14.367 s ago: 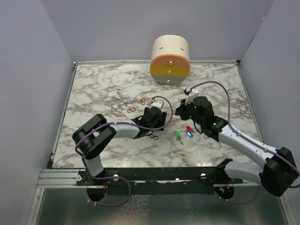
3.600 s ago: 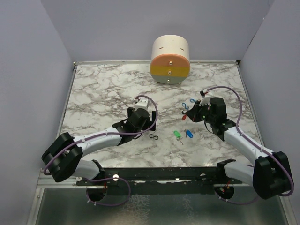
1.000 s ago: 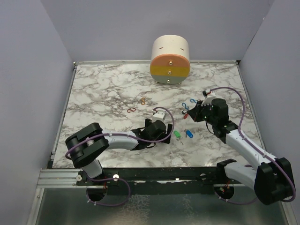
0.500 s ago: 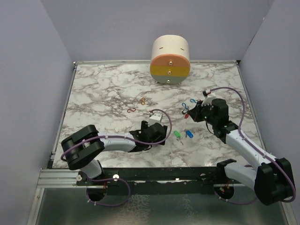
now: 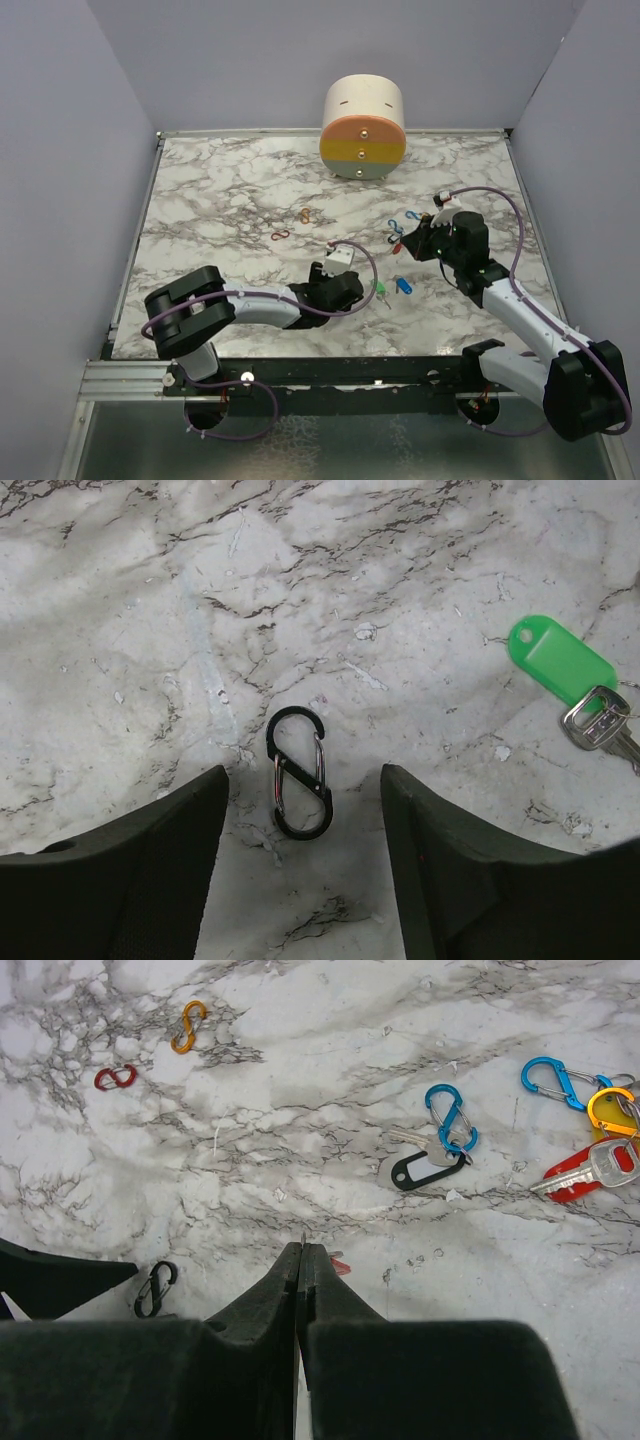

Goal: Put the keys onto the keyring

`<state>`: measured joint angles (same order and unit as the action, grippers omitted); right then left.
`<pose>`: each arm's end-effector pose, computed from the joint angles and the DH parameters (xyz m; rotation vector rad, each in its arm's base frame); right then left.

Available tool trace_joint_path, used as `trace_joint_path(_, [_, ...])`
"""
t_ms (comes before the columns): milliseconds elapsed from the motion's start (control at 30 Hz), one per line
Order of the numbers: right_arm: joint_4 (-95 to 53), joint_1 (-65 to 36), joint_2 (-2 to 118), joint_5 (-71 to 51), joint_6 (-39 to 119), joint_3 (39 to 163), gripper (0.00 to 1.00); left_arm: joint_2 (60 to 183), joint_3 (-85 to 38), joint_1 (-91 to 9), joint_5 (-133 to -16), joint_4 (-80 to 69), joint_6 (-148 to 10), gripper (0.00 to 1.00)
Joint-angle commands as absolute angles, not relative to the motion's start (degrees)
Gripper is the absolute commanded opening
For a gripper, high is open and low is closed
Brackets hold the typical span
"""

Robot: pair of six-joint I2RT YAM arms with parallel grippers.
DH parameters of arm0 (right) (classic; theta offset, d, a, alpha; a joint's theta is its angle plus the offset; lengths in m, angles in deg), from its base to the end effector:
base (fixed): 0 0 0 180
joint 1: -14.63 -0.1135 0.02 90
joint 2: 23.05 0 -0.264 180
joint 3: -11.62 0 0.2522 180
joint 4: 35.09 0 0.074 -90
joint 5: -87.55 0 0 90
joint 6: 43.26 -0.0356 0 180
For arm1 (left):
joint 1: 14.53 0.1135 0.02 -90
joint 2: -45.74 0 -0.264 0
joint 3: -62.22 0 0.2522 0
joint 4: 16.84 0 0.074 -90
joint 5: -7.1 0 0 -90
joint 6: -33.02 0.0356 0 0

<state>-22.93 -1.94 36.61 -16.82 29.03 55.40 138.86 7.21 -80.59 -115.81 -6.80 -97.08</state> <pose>0.2131 0.0726 0.2213 -0.1379 2.0986 0.6237 0.1403 -0.2683 0.1441 0.2575 2.2477 -0.2884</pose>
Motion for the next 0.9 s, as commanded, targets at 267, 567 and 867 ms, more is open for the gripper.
trace_joint_path(267, [-23.9,-2.4,36.0,-15.9,29.5,55.0,0.01,142.0,5.3,-81.0,-117.5,-3.7,-96.7,0.39])
trace_joint_path(567, [-24.0,-2.4,36.1,-16.4,29.6,55.1,0.01,141.0,5.3,-81.0,-117.4,-3.1,-96.1,0.00])
trace_joint_path(867, [-27.1,-2.8,37.1,-27.0,32.5,54.5,0.01,137.2,2.3,-81.1,-118.8,-0.8,-92.1,0.00])
